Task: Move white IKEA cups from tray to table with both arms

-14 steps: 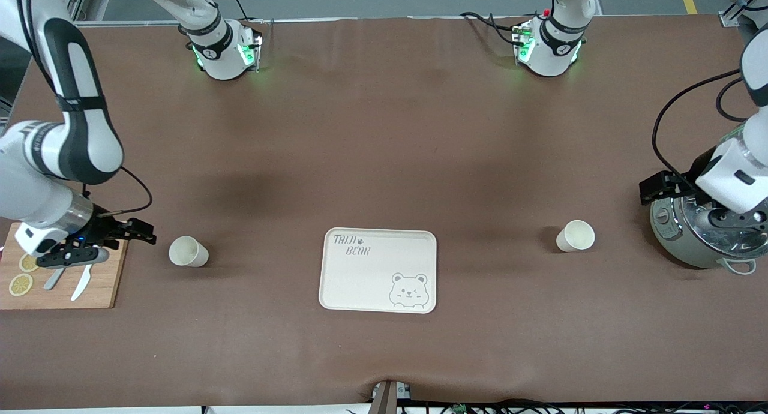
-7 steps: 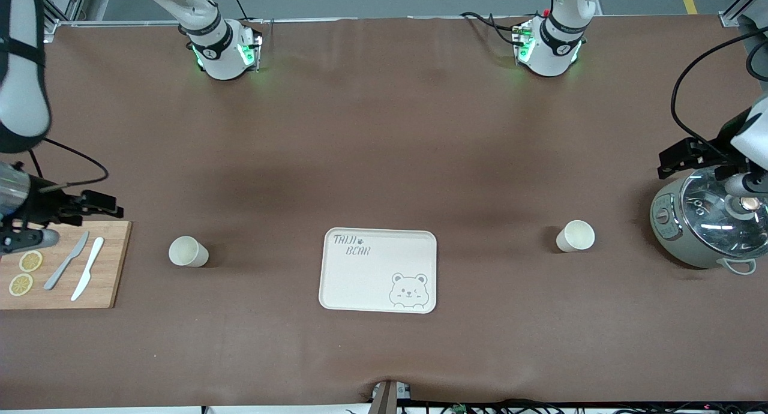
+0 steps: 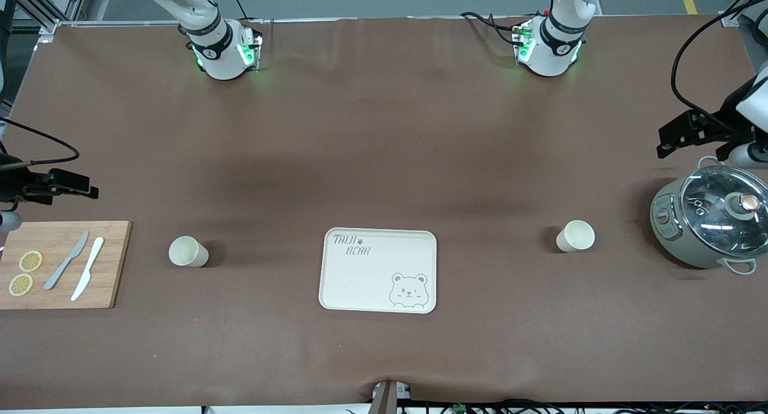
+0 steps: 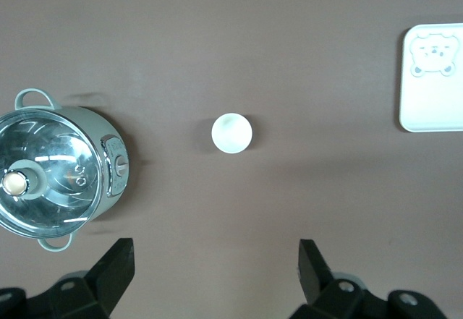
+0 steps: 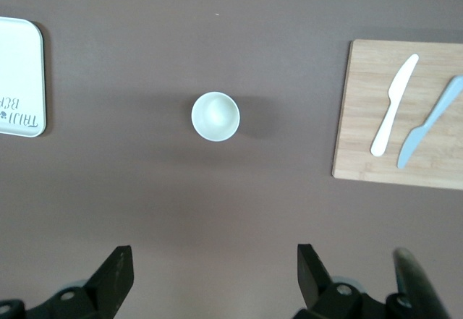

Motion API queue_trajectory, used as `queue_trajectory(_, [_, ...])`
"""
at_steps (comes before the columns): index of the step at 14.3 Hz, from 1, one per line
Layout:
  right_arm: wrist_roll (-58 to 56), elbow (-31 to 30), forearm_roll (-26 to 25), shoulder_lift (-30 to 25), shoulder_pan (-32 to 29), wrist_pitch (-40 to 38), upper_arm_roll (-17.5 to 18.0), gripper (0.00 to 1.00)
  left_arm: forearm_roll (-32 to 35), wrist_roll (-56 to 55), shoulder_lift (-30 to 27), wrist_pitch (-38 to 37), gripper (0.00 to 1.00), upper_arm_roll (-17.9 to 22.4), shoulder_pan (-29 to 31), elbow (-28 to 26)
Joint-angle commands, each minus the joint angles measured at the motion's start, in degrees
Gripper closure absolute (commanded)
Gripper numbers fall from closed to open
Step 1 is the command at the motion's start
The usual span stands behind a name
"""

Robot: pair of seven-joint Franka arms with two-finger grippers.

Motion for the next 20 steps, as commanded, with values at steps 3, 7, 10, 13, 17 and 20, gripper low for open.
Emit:
queue_trajectory(3, [1.84,0.12,-1.19,-3.43,0.06,-3.66,0.48,0.0,-1.03,1.28,-1.58,-2.01,0.0,1.92,-2.63,0.16])
queue_trajectory(7, [3.51,0.03,-1.37,-3.87,0.5,-3.59,0.57,0.0,-0.94,1.1,-1.5,-2.45,0.0,1.48,-2.45,0.08])
queue_trajectory(10, [3.51,0.03,-1.63,-3.7,0.41,-3.06,0.4,0.0,-0.51,1.19,-2.55,-2.45,0.0,1.13,-2.63,0.08])
queue_trajectory(13, [3.51,0.03,-1.81,-3.61,0.41,-3.06,0.4,0.0,-0.85,0.93,-2.55,-2.36,0.0,1.13,-2.54,0.08])
queue_trajectory(17, [3.51,0.03,-3.13,-3.61,0.67,-2.97,0.48,0.0,-1.03,0.23,-2.64,-2.45,0.0,1.22,-2.62,0.08])
queue_trajectory(20, [3.51,0.03,-3.22,-3.7,0.76,-2.97,0.48,0.0,-1.21,-2.31,-2.81,-2.45,0.0,1.13,-2.63,0.08])
